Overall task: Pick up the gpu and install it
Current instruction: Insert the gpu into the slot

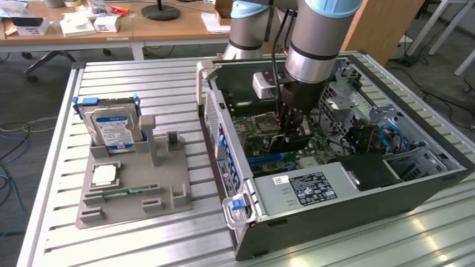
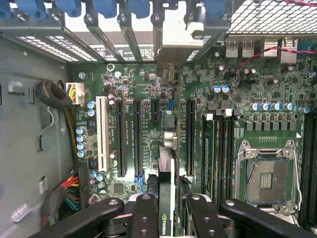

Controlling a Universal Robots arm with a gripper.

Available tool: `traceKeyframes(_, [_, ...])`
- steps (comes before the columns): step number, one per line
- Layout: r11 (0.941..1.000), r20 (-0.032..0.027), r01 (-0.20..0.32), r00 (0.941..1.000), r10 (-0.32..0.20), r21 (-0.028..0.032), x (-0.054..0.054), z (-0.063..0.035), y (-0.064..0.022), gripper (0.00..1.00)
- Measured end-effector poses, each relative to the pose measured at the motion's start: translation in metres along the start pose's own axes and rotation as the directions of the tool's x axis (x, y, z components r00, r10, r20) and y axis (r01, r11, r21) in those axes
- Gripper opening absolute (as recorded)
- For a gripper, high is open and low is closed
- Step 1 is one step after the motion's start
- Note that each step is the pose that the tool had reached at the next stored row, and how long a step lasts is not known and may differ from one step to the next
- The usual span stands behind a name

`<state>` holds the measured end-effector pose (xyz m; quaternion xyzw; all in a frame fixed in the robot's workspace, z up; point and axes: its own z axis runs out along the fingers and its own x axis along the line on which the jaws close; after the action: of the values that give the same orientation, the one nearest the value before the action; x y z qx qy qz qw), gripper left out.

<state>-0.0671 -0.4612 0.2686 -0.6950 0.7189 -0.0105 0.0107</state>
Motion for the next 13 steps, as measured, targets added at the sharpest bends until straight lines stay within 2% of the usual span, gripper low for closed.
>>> traceKeyframes(6, [1.0000,0.0005,0.000,1.0000,0.000,0.0001,0.0002,-0.0002,0.0065,0.26])
traceKeyframes(13, [1.0000,0.0004,0.000,1.0000,0.000,0.0000,0.0004,-0.0003,0.0091,0.26])
